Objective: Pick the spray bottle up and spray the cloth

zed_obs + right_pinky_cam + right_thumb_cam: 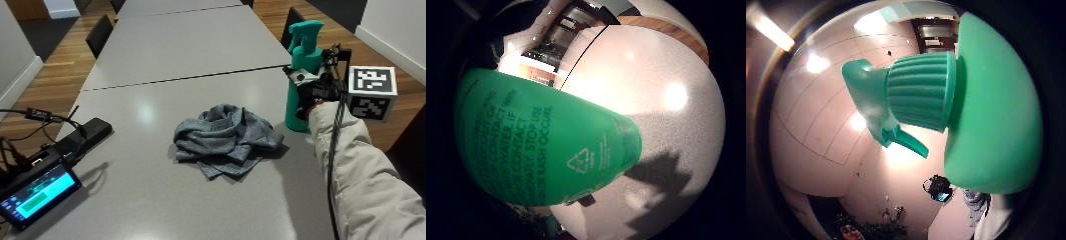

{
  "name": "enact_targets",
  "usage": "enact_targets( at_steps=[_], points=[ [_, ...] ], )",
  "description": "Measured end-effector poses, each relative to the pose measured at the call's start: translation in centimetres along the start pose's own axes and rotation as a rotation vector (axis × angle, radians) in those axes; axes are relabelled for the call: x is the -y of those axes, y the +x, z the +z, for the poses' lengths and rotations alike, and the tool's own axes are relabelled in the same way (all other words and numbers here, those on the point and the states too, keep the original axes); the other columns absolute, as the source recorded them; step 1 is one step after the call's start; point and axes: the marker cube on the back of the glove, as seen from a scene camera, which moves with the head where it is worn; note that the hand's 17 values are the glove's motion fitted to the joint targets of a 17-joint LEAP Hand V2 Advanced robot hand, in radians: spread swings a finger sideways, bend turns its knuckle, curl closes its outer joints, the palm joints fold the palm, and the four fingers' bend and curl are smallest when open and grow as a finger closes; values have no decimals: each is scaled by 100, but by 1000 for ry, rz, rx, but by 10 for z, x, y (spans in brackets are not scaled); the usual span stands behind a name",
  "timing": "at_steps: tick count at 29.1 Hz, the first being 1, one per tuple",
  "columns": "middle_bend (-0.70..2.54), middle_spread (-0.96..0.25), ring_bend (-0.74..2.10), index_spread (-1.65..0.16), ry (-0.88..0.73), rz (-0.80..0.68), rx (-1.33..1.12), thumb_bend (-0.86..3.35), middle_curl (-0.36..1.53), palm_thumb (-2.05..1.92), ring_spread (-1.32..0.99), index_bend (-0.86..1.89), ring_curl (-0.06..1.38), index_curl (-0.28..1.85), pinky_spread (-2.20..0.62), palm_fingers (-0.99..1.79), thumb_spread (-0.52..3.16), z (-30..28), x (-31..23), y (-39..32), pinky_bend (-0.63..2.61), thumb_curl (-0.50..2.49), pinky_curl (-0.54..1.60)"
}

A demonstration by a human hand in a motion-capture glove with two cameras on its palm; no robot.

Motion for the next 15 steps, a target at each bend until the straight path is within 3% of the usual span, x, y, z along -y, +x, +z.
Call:
enact_targets(
  at_steps=[8, 15],
  points=[
    [42, -11, 61, -30, -29, -245, -373, 7, 44, 122, -13, 15, 42, 35, -10, 80, 60, 2, 10, -55, 38, 55, 35],
    [39, -12, 58, -29, -6, -529, -996, 4, 46, 123, -13, 14, 43, 36, -11, 81, 54, -4, 18, -121, 37, 58, 37]
  ],
)
